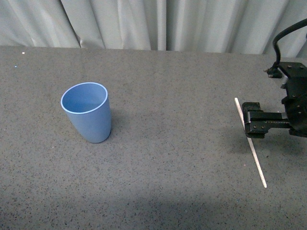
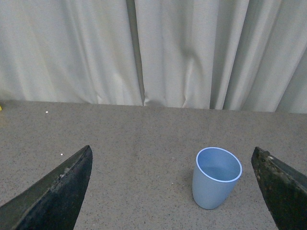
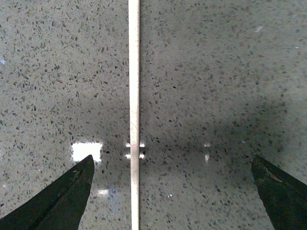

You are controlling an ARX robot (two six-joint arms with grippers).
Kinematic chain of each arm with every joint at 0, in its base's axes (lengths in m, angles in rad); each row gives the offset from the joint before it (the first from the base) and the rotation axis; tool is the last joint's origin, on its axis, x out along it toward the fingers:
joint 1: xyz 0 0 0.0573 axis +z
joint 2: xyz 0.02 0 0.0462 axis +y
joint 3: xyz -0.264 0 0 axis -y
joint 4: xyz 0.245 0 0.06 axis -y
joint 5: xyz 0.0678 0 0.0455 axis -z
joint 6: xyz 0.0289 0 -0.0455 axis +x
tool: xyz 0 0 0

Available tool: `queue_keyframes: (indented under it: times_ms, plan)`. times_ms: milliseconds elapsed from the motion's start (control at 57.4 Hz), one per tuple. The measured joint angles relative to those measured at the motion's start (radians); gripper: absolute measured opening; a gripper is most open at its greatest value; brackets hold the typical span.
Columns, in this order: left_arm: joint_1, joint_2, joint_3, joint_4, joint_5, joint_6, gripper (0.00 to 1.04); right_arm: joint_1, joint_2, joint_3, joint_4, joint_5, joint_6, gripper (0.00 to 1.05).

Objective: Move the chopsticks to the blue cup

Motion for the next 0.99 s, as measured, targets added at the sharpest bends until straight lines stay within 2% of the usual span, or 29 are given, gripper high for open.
queue_keyframes:
  times_ms: [244,435,627,766,836,993]
  plan:
    - [0.000,0.000,0.000,0.000,0.000,0.000,0.98,0.026,0.108,0.120,-0.044,-0.006,0.029,0.94]
    - [0.000,0.000,0.000,0.000,0.000,0.000,0.98,0.044,0.143,0.170,-0.079,-0.002,0.040,0.66]
    - [0.000,0.000,0.000,0.000,0.000,0.000,0.98,0.052,0.178,0.209,-0.137,0.011,0.049,0.34]
    - [0.000,0.000,0.000,0.000,0.000,0.000,0.98,0.051,0.182,0.220,-0.152,0.016,0.056,0.16]
    - [0.000,0.000,0.000,0.000,0.000,0.000,0.98,0.048,0.182,0.220,-0.148,0.016,0.058,0.03]
    - [0.000,0.000,0.000,0.000,0.000,0.000,0.98,0.047,0.148,0.175,-0.061,0.038,0.050,0.01]
